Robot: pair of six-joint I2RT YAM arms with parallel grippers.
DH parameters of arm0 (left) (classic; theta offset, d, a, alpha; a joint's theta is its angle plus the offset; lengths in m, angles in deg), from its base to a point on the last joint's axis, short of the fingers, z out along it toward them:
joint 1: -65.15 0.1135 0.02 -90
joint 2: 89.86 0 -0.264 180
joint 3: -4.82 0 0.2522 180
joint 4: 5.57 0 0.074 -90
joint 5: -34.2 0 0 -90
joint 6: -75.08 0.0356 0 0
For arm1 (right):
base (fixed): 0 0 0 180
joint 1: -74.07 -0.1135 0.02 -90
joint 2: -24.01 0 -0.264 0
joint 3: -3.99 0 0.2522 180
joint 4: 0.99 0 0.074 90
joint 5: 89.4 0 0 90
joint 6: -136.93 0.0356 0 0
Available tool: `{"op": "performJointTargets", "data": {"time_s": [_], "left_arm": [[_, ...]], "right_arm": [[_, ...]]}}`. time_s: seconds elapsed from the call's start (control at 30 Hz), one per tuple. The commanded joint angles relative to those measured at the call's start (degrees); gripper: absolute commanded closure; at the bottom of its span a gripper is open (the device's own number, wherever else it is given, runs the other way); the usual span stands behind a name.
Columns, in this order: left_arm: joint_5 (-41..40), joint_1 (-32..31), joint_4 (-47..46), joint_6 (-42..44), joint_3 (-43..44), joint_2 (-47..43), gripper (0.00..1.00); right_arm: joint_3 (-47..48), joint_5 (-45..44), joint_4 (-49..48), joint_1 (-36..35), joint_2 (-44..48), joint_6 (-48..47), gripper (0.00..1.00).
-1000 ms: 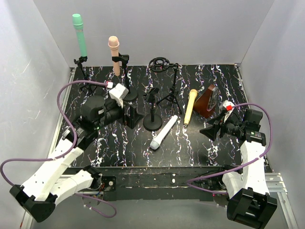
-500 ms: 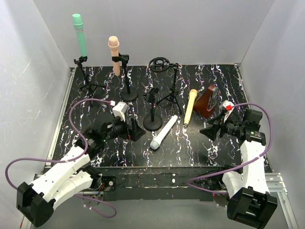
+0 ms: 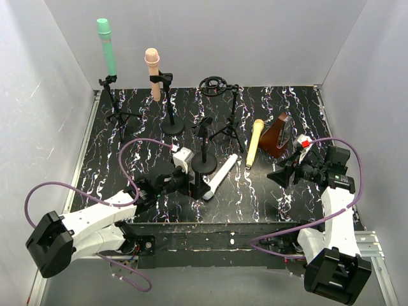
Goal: Attach the microphones to the stand
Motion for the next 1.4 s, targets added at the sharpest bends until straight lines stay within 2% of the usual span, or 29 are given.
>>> {"op": "performJointTargets", "data": {"time_s": [0.0, 0.13, 0.43, 0.53, 0.7, 1.07, 1.37], "left_arm": [[-4.32, -2.58, -9.29, 3.28, -1.83, 2.24, 0.02], [-6.95, -5.66, -12.83, 4.95, -2.19, 5.14, 0.02], [-18.20, -12.07, -15.73, 9.70, -0.17, 13.14, 0.02], [-21.62, -14.27, -15.47, 10.49, 1.67, 16.91, 0.06], [-28.04, -17.61, -12.39, 10.76, 6.33, 25.35, 0.13], [-37.98, -21.40, -3.70, 9.97, 18.10, 39.33, 0.16], [-37.72, -22.72, 5.27, 6.54, 26.28, 48.30, 0.36]], "right_arm": [[-0.01, 0.10, -1.84, 0.40, -0.20, -0.60, 0.21], [-0.01, 0.01, -1.84, 0.49, -0.20, -0.51, 0.21], [0.16, 0.19, -1.84, 0.49, -0.38, -0.51, 0.21], [0.16, 0.19, -1.75, 0.49, -0.29, -0.51, 0.21], [0.16, 0.10, -1.66, 0.49, 0.06, -0.60, 0.21], [0.25, 0.10, -1.31, 0.49, 0.24, -1.04, 0.21], [0.25, -0.08, -0.87, 0.40, 0.59, -1.39, 0.21]]}}
